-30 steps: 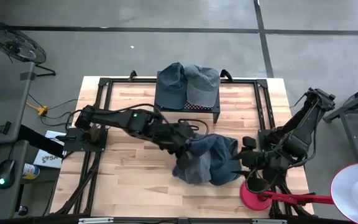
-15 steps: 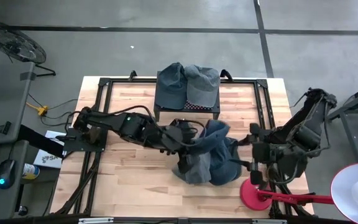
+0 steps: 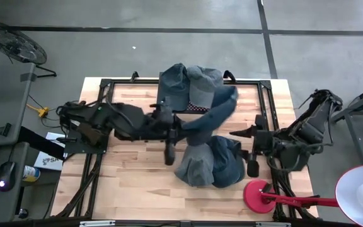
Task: Pick & Place hat
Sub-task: Stack the left blue cap on the blue cap on the shelf
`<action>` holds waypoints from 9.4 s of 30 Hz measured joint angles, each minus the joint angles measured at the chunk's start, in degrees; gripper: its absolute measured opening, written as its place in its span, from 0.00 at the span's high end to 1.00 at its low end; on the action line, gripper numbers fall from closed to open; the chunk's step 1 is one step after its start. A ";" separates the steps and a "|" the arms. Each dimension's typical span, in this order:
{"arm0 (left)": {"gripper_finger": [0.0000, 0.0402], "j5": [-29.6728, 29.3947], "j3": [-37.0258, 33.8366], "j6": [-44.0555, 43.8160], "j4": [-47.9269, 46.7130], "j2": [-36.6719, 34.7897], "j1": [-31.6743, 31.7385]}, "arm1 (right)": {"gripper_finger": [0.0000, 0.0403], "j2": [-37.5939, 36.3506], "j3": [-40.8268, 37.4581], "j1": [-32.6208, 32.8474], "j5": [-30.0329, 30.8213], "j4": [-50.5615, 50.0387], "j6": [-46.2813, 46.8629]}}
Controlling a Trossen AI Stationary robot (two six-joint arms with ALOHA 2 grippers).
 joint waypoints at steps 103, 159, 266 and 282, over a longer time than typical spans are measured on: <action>0.39 -13.50 3.21 28.37 -19.49 -3.19 0.10 | 0.99 -3.56 0.79 -18.94 -32.29 -3.36 4.70; 0.72 -27.48 3.13 41.31 -18.68 2.69 -0.25 | 0.99 -1.38 0.79 -23.32 -37.40 0.18 5.86; 1.00 40.47 3.21 22.75 -51.67 -2.88 53.44 | 0.65 -1.51 0.76 -57.61 -28.15 -10.50 -2.90; 1.00 45.08 3.21 25.46 -49.24 1.95 58.52 | 0.65 -1.49 0.76 -57.61 -27.58 -9.12 -3.12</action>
